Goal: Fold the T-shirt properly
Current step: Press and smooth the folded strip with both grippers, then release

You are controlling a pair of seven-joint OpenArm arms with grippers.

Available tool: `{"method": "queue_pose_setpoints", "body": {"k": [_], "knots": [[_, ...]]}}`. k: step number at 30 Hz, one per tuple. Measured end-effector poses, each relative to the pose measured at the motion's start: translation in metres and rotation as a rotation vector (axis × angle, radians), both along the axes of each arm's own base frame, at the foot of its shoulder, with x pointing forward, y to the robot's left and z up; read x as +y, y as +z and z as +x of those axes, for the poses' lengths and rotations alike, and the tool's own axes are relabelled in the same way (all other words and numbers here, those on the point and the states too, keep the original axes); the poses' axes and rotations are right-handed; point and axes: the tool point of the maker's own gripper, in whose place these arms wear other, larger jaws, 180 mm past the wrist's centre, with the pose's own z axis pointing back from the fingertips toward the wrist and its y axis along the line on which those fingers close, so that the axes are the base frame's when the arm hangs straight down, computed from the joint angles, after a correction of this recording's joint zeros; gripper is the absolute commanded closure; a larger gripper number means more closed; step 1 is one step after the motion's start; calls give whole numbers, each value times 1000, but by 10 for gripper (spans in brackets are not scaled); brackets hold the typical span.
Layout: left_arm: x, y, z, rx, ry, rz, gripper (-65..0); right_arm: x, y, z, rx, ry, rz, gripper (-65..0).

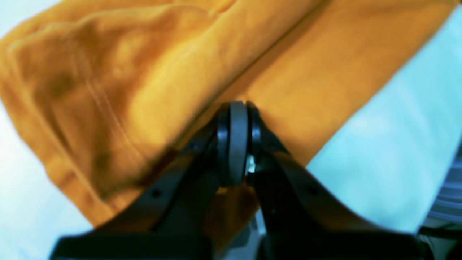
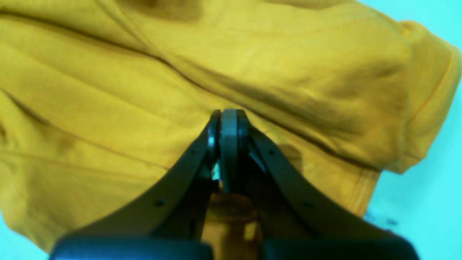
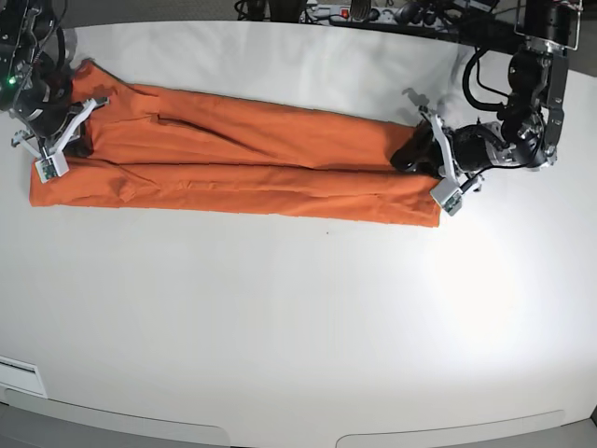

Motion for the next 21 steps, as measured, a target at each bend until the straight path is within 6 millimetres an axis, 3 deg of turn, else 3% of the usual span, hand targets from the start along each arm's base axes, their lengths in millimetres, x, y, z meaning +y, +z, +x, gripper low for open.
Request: {"method": "queue_pose_setpoints", "body": {"k": [9,12,16,21], "knots": [[6,10,-9,-15,-75,92,0,-9,1,7,-1,12,-10,0],[9,20,-12,-25,-99,141,0,-8,3,7,-4,16,-15,0],[5,44,-8,-84,-109,157,0,0,16,13,-36,41,-17,-46],[34,45,2,-84,-21,275,0,4,27,18,-64,60,-34,-50]]}}
